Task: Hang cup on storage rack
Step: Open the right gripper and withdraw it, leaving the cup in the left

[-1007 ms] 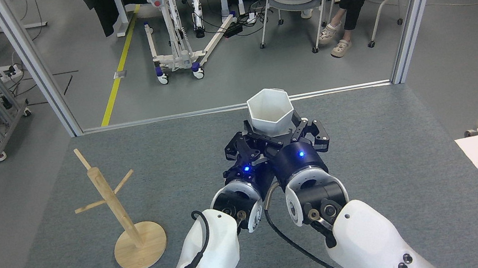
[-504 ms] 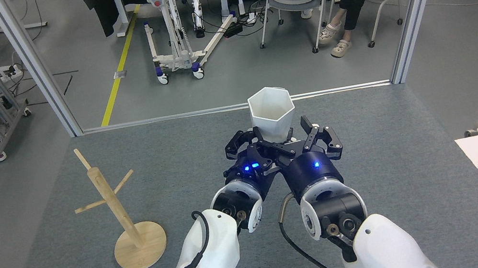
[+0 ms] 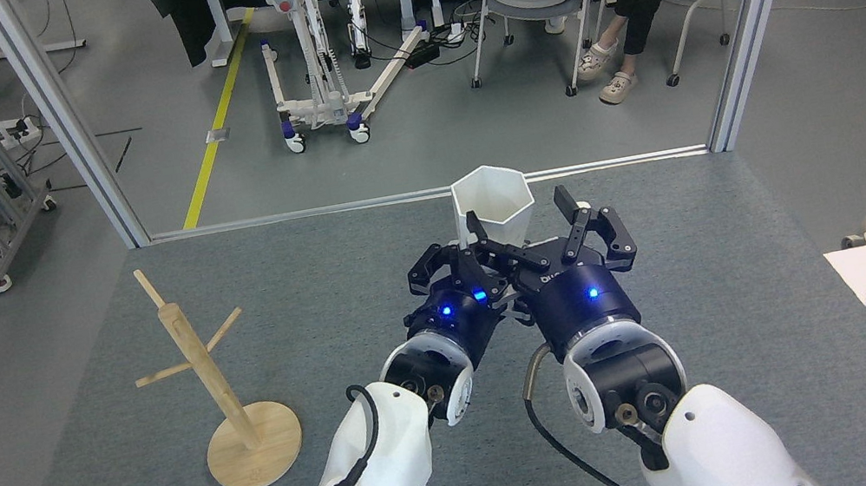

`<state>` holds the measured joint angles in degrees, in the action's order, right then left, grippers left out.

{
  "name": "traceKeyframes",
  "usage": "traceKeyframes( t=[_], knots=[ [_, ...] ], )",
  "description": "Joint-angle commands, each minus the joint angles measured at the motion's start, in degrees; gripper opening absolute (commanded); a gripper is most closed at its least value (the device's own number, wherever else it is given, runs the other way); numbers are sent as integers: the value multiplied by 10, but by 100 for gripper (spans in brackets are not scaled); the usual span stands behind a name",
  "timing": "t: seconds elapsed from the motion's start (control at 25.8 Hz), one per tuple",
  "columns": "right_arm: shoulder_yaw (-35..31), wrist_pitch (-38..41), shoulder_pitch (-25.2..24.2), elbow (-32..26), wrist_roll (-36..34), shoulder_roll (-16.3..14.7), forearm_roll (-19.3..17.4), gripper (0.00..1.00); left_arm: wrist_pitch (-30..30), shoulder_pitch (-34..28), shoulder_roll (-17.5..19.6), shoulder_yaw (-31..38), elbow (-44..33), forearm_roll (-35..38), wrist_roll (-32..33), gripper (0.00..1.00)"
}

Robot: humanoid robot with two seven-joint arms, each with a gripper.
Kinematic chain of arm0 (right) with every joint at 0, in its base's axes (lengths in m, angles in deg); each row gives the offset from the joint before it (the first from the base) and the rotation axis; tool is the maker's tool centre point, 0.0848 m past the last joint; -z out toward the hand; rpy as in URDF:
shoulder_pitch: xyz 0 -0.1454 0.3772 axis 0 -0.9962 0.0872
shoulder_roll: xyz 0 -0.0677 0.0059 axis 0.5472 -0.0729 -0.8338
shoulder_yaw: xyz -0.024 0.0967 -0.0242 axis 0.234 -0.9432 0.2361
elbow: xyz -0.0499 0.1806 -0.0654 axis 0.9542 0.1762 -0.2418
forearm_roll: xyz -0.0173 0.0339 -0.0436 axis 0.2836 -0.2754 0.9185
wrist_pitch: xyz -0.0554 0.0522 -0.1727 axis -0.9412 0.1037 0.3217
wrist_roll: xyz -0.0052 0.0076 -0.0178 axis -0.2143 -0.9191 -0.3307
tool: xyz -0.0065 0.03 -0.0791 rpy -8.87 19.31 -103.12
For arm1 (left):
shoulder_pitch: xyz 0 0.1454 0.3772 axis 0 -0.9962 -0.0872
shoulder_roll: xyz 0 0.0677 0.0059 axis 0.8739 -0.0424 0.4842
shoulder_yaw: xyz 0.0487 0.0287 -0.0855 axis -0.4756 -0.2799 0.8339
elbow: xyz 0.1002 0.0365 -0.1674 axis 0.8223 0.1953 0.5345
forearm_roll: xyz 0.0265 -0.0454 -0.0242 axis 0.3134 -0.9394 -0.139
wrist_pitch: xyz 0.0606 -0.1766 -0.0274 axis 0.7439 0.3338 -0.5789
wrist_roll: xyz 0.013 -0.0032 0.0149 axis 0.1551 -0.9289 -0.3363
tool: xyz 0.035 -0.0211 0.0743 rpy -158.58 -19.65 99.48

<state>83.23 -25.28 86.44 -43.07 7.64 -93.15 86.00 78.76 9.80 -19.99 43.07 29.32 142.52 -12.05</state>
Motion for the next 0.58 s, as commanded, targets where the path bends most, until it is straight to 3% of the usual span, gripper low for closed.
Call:
traceKeyframes(
  t=[0.0,0.35,0.54],
  knots=[
    [-15,16,0,-5,-48,0,0,99,-2,0,0,0,13,0,1,0],
    [-112,87,-4,3,-172,-2,-7,99,0,-33,1,5,12,-3,-1,0],
    [-214,176,-44,60,-189,-14,-36,99,2,-72,13,8,-28,-3,-32,0]
  ],
)
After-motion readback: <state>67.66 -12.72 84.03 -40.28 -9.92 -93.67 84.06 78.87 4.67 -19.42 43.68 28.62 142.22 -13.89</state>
